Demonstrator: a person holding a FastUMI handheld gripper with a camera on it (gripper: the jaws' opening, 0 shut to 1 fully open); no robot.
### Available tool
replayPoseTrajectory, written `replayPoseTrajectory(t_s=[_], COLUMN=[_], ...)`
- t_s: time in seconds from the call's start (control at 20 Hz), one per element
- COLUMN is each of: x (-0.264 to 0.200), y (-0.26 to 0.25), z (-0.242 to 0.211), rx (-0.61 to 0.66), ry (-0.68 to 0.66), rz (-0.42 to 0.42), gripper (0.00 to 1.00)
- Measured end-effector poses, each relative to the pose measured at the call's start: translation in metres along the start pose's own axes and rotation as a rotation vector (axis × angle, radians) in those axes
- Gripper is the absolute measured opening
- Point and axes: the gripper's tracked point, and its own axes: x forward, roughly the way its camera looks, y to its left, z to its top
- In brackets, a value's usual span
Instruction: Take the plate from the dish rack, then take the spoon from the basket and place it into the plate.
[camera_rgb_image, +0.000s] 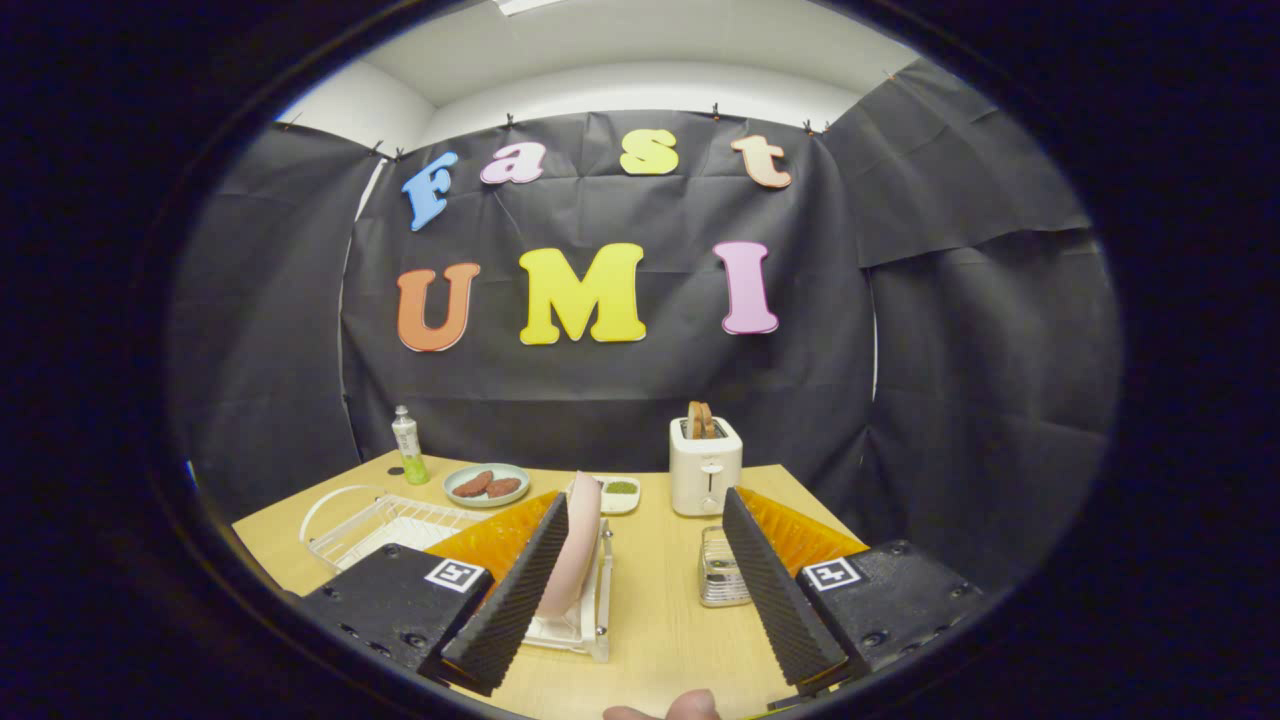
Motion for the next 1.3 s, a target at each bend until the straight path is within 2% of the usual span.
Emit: replayPoseTrajectory(t_s=[0.3,0.5,0.75,0.85,0.95,1.2,1.3], x=[0.058,0.092,0.112,0.116,0.121,0.131,0.132], y=[0.026,0.042,0.056,0.060,0.055,0.056,0.049], z=[0.005,-0.017,-0.047,-0.058,-0.067,-0.084,-0.086], rx=[-0.028,-0.033,0.001,0.023,0.041,0.081,0.120], ry=[0.207,0.388,0.551,0.602,0.651,0.738,0.765], rz=[0.046,0.069,0.081,0.082,0.033,-0.025,-0.098], gripper=[1.00,1.00,0.98,0.92,0.83,0.51,0.38])
